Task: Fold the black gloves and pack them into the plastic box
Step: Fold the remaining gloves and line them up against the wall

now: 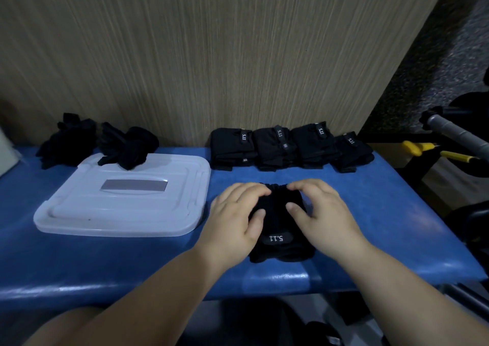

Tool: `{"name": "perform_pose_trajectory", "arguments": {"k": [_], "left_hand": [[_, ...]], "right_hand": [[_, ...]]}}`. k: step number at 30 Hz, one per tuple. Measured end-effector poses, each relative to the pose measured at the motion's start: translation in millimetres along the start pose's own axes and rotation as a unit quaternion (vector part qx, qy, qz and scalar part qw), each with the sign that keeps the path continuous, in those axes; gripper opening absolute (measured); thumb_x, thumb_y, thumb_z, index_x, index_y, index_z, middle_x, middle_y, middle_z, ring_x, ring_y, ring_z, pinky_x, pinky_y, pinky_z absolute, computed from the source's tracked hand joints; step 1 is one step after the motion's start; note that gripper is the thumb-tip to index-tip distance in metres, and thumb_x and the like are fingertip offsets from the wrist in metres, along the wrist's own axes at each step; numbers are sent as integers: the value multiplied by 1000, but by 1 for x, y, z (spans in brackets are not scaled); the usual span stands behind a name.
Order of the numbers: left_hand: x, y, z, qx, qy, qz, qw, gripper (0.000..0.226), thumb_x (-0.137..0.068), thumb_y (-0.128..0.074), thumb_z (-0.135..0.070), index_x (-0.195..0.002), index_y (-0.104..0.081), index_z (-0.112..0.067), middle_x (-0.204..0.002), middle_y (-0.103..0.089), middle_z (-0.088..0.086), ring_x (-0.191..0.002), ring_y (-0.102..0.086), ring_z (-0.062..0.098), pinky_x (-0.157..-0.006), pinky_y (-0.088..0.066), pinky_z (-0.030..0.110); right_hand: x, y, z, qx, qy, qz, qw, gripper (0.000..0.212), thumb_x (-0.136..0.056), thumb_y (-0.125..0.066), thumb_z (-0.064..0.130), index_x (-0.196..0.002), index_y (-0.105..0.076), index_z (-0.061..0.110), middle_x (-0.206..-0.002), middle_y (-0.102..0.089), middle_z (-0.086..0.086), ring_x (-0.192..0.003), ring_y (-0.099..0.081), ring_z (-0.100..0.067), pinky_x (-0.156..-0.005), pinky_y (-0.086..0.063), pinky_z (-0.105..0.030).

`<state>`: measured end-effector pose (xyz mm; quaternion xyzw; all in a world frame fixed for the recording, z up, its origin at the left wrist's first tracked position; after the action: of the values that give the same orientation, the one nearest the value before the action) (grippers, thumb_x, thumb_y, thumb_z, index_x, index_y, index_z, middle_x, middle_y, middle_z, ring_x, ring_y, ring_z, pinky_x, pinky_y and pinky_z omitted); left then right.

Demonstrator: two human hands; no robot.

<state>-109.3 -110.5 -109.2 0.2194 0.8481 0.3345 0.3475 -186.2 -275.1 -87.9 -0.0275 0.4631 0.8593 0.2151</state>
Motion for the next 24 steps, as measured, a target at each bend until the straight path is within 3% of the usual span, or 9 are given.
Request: {"name": "perform_pose_trajectory", "arguments": {"k": [2,5,8,12,19,22,24], "left_hand": [[-1,-4,1,3,-20,89,996,42,-95,-36,-40,-134,-51,-33,-142,-45,-21,-139,-24,0,-116,-17,30],[-1,-11,8,-53,15,239,970,47,-103,-26,-42,-150,-25,-36,-156,-16,-23,-144,0,-4,-119,4,29],[0,-10,11,-95,43,289,952,52,-103,-20,-45,-152,-7,-36,-158,-2,-23,-144,8,-4,-119,10,31],[4,-7,11,-121,57,299,945,55,-102,-17,-49,-153,-2,-34,-158,6,-22,-144,13,-2,-119,11,34],[11,1,16,-130,80,285,946,57,-100,-15,-52,-153,-4,-33,-159,3,-21,-145,11,1,-120,9,33],[15,6,18,-103,90,238,962,55,-101,-20,-48,-153,-10,-30,-159,-6,-18,-146,5,2,-119,6,26],[17,9,18,-71,94,211,970,55,-102,-28,-42,-153,-11,-30,-159,-9,-16,-146,2,1,-118,2,23]], "right_hand": [[1,-4,3,8,52,73,996,39,-98,-50,29,-136,-52,24,-143,-44,13,-141,-24,-6,-111,-17,-17],[8,-15,-3,45,38,236,970,52,-103,-31,37,-152,-21,24,-159,-13,14,-143,9,1,-117,2,-21],[11,-18,-9,86,25,290,953,56,-103,-23,43,-153,-6,27,-159,4,16,-140,19,2,-116,11,-24],[10,-18,-14,110,22,305,946,57,-102,-19,49,-153,-3,31,-157,9,20,-140,23,2,-117,14,-27],[7,-9,-31,147,0,262,954,54,-104,-23,38,-153,-3,32,-158,8,19,-144,19,-5,-119,11,-32],[4,0,-37,123,20,202,971,55,-103,-36,27,-153,-15,28,-158,-1,18,-146,10,-5,-119,1,-25],[5,8,-38,79,36,172,981,61,-98,-49,18,-150,-23,35,-153,-7,27,-144,-2,3,-115,-10,-17]]}}
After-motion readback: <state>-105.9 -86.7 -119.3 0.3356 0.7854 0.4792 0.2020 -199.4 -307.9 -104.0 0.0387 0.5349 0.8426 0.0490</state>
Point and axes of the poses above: each hand's wrist, its own x-axis away from the middle knuckle, its own y-axis out of the back of the hand, z = x × y, the point moved 2 cm from there along -x, towards the middle knuckle
